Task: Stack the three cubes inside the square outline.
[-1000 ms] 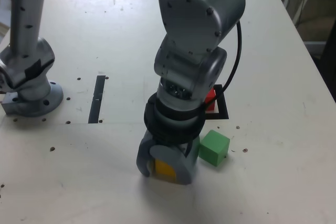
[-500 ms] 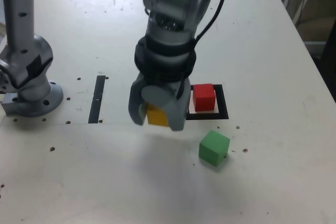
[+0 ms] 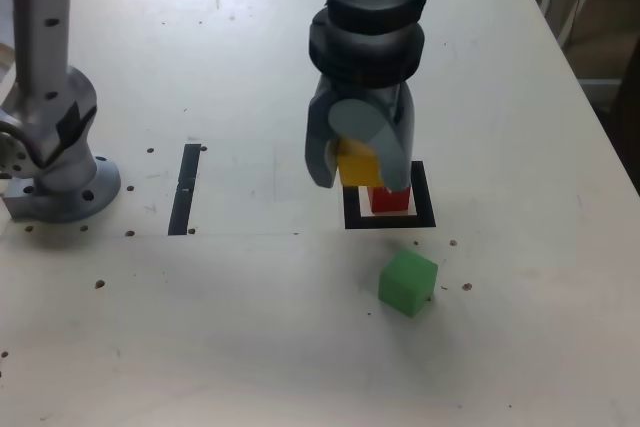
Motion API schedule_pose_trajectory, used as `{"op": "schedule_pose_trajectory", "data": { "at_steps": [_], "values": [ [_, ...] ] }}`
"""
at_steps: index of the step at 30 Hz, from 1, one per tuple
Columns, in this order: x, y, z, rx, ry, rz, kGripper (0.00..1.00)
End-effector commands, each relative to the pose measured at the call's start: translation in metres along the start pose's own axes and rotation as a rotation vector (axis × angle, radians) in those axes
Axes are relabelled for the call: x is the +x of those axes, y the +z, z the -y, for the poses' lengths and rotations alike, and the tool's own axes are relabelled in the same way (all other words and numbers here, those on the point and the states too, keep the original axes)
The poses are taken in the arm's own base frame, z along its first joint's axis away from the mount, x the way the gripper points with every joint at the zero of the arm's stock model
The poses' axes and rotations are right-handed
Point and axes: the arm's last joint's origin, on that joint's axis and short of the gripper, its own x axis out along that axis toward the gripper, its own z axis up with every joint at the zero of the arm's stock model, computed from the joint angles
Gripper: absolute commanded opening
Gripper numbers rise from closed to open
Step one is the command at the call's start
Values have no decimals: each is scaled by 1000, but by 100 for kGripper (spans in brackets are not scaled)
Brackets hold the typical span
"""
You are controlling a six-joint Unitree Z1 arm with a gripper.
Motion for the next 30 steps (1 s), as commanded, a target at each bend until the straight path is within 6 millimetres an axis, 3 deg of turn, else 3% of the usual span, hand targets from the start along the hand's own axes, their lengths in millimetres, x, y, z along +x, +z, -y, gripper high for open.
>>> {"op": "schedule_pose_trajectory", "data": {
  "at_steps": [1,15,30],
  "values": [
    [1,5,-5,-8,0,-3,38],
    [17,25,-36,-78,-3,-50,39],
    [31,39,-44,-158,-55,-56,39]
  ]
}}
